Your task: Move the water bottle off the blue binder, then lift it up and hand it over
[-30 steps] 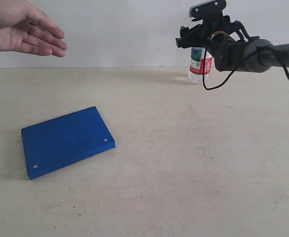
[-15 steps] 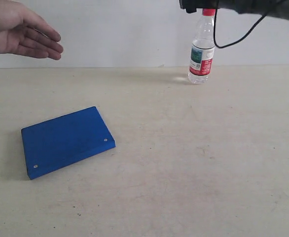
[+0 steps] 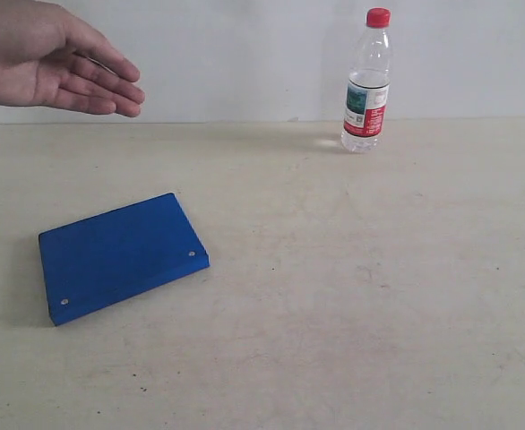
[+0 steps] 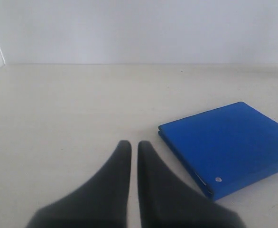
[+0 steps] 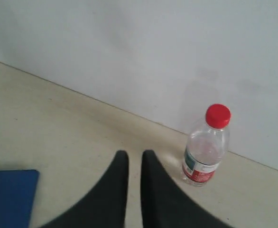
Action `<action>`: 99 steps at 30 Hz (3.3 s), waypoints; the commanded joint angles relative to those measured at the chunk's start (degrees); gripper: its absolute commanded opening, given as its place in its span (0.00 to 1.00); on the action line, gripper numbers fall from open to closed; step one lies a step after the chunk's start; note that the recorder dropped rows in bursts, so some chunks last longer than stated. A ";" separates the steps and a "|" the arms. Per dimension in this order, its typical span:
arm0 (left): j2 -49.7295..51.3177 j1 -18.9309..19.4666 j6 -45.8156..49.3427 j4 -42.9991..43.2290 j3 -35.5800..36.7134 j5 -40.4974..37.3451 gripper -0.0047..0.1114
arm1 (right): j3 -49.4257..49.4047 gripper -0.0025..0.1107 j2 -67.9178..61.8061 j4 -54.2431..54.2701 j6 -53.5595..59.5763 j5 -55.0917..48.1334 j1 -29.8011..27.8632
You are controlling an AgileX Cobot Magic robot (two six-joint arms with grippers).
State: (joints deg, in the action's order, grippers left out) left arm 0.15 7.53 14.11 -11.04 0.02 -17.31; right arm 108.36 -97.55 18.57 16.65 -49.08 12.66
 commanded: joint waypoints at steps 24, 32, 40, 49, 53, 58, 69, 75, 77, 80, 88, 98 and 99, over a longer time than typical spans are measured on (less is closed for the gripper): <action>-0.15 -0.09 -23.81 -5.32 -0.02 18.66 0.08 | -60.63 0.02 56.37 6.25 12.34 27.13 -0.05; -0.15 -0.09 -27.73 -8.56 -0.02 4.20 0.08 | -80.87 0.02 48.43 28.31 12.83 36.28 0.05; -0.15 -0.09 -31.44 -24.55 -0.02 -3.13 0.08 | -75.93 0.02 32.47 43.06 31.69 21.52 0.05; 0.08 -0.09 -4.57 -35.98 -1.28 -11.53 0.08 | -68.93 0.19 14.09 59.14 50.70 0.31 0.05; 8.93 -0.09 6.29 -40.69 -5.85 -8.38 0.08 | -68.08 0.50 7.67 65.32 55.89 -3.49 0.05; 24.83 -0.09 28.27 -55.18 -11.43 -3.64 0.08 | -68.08 0.52 5.46 71.28 64.17 -4.87 0.05; 71.50 -0.09 66.33 -88.91 -21.25 -17.08 0.56 | -60.72 0.52 4.26 72.18 65.00 7.34 4.80; 85.47 -0.21 66.23 -88.91 -29.20 -20.59 0.56 | -51.25 0.52 -2.03 68.95 59.58 14.13 8.57; 88.60 -0.21 66.23 -88.91 -30.55 -18.98 0.56 | -48.29 0.52 -5.08 68.02 55.40 10.58 8.57; 92.02 -0.21 66.23 -88.91 -32.49 -16.29 0.56 | -41.77 0.52 -11.81 65.80 49.71 1.86 8.57; 94.62 -0.21 66.45 -88.91 -34.10 -7.83 0.56 | -32.48 0.56 -20.89 56.41 40.99 -5.32 8.57; 102.43 -0.21 68.64 -88.91 -35.86 -13.34 0.56 | -32.29 0.56 -20.89 54.74 40.93 -2.86 8.57; 103.66 -0.21 68.64 -88.91 -36.51 -14.32 0.56 | -32.29 0.56 -20.89 54.74 40.93 -2.95 8.57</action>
State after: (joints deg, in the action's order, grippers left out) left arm 101.29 7.53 81.91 -99.57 -35.18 -28.25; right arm 75.74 -118.66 73.51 57.54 -52.10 21.12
